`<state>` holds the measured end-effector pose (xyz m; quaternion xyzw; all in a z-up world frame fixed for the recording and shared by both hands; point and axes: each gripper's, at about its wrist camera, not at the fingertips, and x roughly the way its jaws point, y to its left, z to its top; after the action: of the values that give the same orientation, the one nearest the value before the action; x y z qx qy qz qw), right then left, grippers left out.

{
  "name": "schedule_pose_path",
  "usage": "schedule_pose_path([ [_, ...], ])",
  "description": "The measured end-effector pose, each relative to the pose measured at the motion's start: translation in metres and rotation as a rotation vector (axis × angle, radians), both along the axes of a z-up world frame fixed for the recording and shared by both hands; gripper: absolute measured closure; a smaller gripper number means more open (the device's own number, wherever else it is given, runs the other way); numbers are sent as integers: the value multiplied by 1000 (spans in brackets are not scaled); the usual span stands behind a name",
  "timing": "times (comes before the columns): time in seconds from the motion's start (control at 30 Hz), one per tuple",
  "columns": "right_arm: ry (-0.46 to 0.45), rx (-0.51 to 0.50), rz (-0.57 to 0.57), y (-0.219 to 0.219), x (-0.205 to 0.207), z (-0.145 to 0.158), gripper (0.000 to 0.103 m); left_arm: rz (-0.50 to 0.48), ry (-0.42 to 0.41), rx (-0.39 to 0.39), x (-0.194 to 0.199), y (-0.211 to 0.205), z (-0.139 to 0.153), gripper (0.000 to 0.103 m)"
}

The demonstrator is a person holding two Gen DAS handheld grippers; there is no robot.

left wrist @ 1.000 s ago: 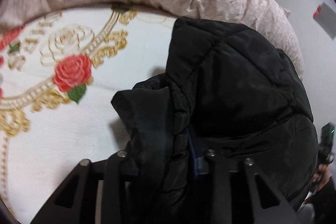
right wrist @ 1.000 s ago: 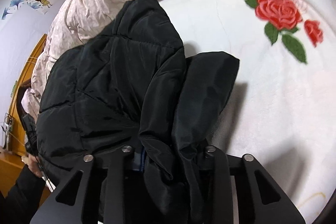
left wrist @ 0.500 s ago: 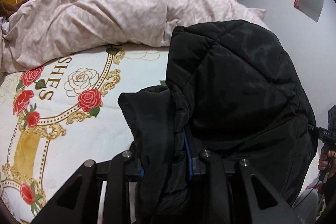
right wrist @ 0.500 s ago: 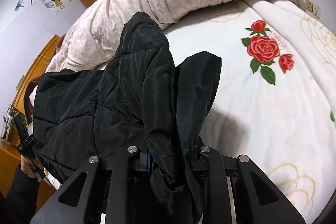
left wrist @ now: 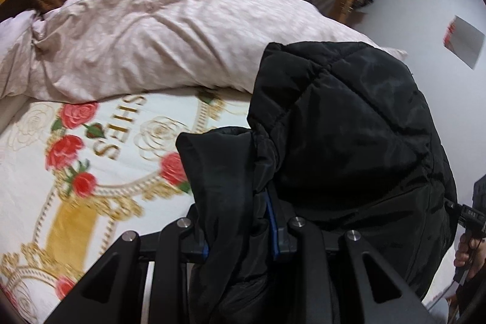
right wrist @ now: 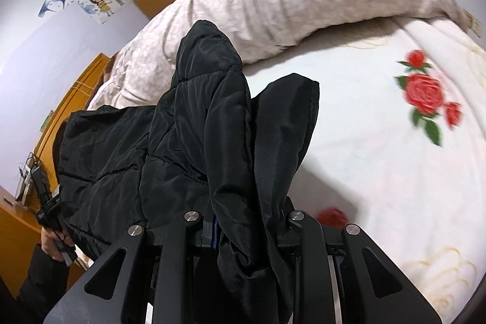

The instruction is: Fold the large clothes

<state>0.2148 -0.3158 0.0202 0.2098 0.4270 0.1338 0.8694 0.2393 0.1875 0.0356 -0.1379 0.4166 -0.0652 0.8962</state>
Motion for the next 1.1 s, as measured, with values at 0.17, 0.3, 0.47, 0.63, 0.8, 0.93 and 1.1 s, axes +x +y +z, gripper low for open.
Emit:
schedule_pose_path([
  [0.17,3,8,50,49,52,-11,80,59,13,34,38,46,-17,74],
  [0.3,19,-6,84,81,92,-32,79,105,38,46,73,80,-41,74],
  [0.47,158,-98,60,95,125,-93,69,149,167,72,102,92,-109,70],
  [0.63,181,-67,18,78,119,-99,42,227,161,61,89,105,-133,45],
  [0.8,139,-144,4,77,103,-65,39,311,103,88,60,120,-98,47],
  [0.93,33,-231,-2,87,99,-34,39,311,14,66,48,113,-59,45],
  [1.1,7,-303,95,128,133,-39,39,107,30,108,77,55,-46,41],
])
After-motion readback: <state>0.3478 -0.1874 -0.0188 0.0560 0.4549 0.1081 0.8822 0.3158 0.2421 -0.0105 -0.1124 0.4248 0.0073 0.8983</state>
